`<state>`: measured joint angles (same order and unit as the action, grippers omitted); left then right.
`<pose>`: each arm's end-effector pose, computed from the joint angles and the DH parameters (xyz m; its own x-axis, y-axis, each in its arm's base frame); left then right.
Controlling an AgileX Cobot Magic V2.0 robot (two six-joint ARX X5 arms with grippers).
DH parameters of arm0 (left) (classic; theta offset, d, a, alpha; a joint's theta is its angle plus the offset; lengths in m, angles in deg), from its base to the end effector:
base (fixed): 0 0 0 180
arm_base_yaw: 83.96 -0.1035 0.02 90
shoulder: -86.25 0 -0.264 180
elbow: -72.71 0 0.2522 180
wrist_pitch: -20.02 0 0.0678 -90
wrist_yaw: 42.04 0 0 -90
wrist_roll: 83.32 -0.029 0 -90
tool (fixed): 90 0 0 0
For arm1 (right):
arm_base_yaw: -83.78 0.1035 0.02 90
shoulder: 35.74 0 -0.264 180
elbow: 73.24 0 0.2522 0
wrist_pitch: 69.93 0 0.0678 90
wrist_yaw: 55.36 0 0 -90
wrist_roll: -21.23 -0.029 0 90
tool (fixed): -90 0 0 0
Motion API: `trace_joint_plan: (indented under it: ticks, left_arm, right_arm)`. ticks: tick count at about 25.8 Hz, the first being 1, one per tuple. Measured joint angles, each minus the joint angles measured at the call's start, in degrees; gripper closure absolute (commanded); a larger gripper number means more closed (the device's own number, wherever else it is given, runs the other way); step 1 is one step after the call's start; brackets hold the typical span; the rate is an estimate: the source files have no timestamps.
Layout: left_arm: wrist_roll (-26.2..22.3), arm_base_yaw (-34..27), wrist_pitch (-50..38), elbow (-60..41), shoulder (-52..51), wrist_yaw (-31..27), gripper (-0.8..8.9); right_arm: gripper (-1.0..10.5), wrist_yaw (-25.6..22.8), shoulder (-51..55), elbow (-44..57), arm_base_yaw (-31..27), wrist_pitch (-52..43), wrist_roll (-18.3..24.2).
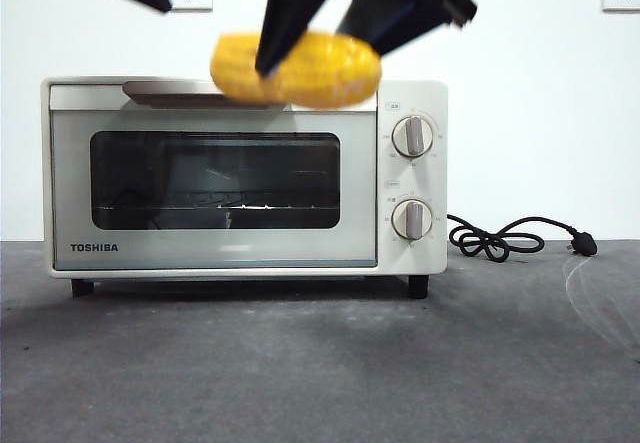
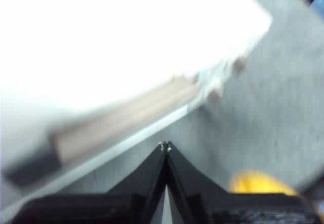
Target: Take the corn from the table,put the corn in the oven
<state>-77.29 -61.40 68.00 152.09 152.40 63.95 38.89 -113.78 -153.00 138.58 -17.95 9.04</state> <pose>0.2161 -0.0984 0.3481 0.6237 -0.5574 -0.5479 0.5193 0.8195 -0.2425 0.1592 0.2294 0.2950 0.3069 0.5637 -0.7668 -0.7296 0.6567 0.1907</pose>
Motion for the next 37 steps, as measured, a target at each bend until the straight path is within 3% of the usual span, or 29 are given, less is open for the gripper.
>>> trace_joint_plan:
  ticks: [20, 37]
  left_arm:
    - [-2.2, 0.0, -1.4, 4.1, 10.4, -2.4, 8.19]
    - [-4.5, 0.0, -1.0, 4.4, 13.0, -6.5, 8.19]
  right_arm:
    - [9.6, 0.0, 18.4, 0.0, 0.7, 2.0, -0.7]
    - [9.6, -0.8, 20.6, 0.0, 0.7, 4.1, -1.3]
